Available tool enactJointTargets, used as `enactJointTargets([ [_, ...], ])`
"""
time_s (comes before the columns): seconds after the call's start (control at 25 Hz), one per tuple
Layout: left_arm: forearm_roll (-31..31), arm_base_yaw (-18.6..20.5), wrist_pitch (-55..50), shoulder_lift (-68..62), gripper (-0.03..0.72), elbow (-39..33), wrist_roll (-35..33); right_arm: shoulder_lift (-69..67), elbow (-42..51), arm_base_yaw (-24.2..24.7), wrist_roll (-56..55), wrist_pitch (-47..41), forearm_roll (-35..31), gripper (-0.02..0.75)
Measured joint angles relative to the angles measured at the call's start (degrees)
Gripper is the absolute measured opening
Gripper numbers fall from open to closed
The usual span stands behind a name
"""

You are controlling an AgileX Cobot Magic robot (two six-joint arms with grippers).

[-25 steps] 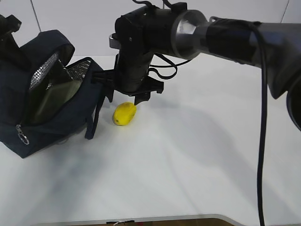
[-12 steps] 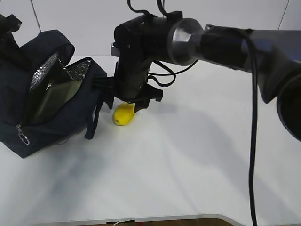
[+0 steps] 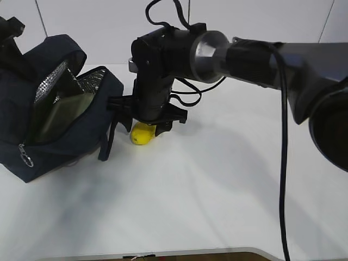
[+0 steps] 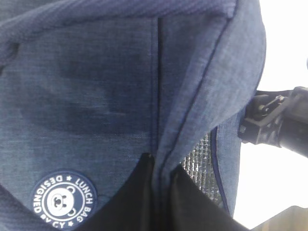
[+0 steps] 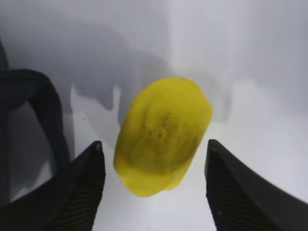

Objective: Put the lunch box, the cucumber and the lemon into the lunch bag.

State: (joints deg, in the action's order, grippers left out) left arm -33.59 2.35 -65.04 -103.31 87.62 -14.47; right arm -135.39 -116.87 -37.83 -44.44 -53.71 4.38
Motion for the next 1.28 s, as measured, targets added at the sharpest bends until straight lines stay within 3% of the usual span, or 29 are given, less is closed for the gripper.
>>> enactJointTargets([
  [0.56,0.0,0.0,0.0,0.0,-0.004,0.0,-0.1,-0.7,0.0,0.0,-0.6,0.0,1.2,0.490],
  [0.8,0.0,0.0,0.0,0.0,-0.004,0.0,-0.1,-0.7,0.0,0.0,-0.7,0.3,1.4,0.418],
  [1.28,0.0,0.0,0.0,0.0,-0.004,0.0,-0.3,-0.7,0.0,0.0,-0.7,0.4,1.5,0.347],
])
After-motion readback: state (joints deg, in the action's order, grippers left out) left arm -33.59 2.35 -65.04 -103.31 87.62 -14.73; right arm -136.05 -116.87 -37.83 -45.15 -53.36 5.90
